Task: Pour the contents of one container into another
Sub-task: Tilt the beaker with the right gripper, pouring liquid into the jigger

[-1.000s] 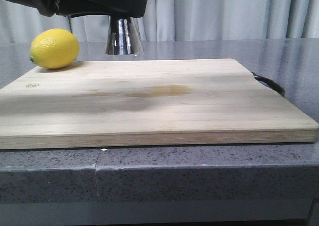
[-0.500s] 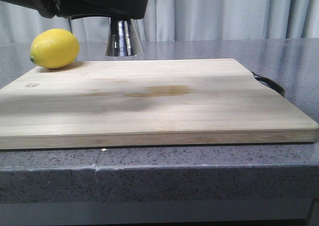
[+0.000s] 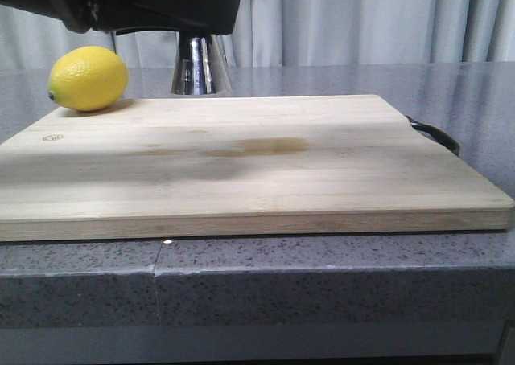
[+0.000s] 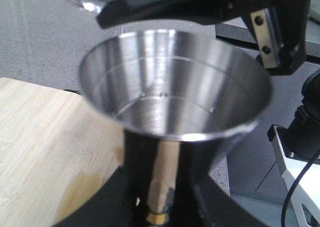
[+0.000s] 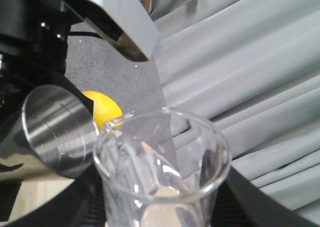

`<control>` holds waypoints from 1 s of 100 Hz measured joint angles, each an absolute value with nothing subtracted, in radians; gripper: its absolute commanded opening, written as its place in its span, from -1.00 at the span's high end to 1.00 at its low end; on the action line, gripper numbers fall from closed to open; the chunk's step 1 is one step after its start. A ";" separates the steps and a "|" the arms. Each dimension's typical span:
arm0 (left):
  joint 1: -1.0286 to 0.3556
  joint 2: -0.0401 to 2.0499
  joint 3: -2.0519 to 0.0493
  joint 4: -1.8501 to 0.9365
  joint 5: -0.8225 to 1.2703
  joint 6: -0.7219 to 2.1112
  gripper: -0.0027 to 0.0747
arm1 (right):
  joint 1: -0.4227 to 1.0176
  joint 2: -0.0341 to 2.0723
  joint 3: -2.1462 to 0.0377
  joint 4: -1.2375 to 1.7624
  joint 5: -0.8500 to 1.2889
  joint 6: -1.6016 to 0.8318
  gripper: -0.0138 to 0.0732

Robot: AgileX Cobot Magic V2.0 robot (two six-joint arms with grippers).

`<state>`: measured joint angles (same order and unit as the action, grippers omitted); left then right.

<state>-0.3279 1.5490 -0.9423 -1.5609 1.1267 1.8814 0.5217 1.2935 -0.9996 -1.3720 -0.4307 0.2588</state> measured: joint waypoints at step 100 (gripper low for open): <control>-0.328 1.549 -0.942 -1.528 1.161 1.877 0.98 | 0.522 1.293 -1.004 -1.484 -0.448 0.251 0.22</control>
